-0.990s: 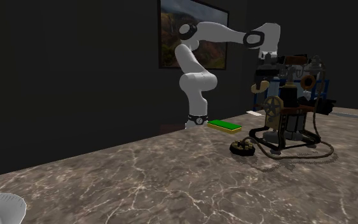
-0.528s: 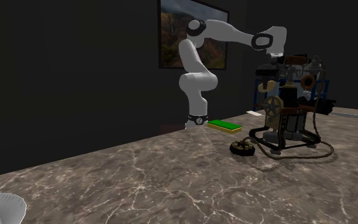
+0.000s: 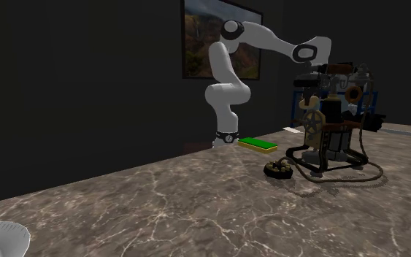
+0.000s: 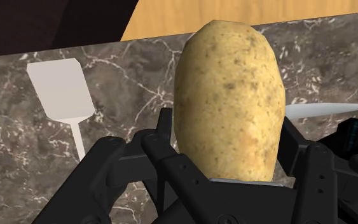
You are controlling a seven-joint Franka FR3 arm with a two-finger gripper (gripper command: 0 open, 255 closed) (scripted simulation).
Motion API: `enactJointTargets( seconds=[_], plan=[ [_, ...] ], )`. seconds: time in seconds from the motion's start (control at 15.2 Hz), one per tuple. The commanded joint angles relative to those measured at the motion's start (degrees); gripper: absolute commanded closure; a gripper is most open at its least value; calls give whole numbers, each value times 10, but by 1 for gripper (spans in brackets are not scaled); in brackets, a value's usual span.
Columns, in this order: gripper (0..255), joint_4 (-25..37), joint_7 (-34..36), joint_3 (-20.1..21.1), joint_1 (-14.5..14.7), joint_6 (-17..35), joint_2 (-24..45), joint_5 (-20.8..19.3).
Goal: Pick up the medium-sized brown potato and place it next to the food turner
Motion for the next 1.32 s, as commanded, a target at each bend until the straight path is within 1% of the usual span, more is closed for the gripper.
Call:
enactJointTargets(
  seconds=[0.0, 0.53, 0.86, 1.12, 1.25],
  plan=[
    [255, -8, 0, 13, -6, 17, 7, 1],
    [255, -43, -1, 69, -34, 86, 38, 4],
    [255, -62, 1, 115, -65, 133, 63, 1],
    [255, -75, 5, 164, -102, 172, 87, -5],
    [255, -75, 5, 164, -102, 172, 87, -5]
  ],
)
